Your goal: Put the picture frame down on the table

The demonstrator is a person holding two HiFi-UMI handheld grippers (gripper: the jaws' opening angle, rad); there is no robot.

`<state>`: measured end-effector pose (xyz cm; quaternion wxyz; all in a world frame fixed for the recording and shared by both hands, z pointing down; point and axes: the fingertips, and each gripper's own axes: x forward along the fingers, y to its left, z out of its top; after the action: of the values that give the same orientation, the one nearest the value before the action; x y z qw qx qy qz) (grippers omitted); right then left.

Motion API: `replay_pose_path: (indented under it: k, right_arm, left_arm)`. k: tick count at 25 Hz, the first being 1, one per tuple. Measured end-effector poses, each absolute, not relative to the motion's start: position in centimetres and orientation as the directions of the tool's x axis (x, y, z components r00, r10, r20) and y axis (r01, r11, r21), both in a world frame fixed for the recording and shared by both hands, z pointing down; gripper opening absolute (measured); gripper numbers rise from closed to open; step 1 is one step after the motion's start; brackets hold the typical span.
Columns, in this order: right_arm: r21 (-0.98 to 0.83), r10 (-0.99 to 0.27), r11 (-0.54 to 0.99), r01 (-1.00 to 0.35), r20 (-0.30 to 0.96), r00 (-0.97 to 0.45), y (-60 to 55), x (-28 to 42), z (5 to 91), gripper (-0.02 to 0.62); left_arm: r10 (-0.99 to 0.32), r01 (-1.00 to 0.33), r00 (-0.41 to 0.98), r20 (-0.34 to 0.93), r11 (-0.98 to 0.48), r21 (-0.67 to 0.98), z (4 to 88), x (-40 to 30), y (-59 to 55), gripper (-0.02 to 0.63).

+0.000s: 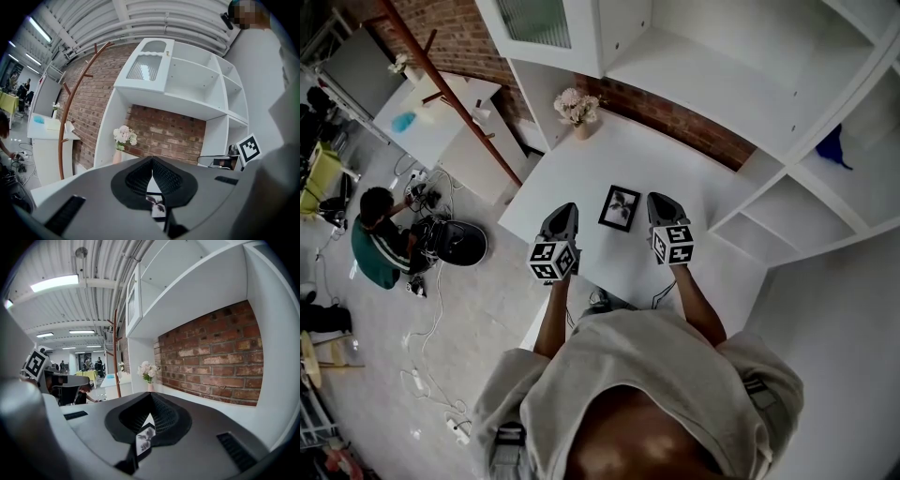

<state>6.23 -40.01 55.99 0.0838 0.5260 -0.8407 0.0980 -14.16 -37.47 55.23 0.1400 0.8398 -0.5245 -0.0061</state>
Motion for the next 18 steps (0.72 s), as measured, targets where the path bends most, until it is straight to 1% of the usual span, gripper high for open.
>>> replay_pose_path:
  k: [18]
  right_arm:
    - [-0.096,-0.867,0.417,-0.904,0.257,-0.427,-40.37,6.54,56.65,0.023]
  left_arm:
    - [-0.878,-0.88,0.452,0.158,-0.409,0.242,56.06,-13.85,-37.68,0.017]
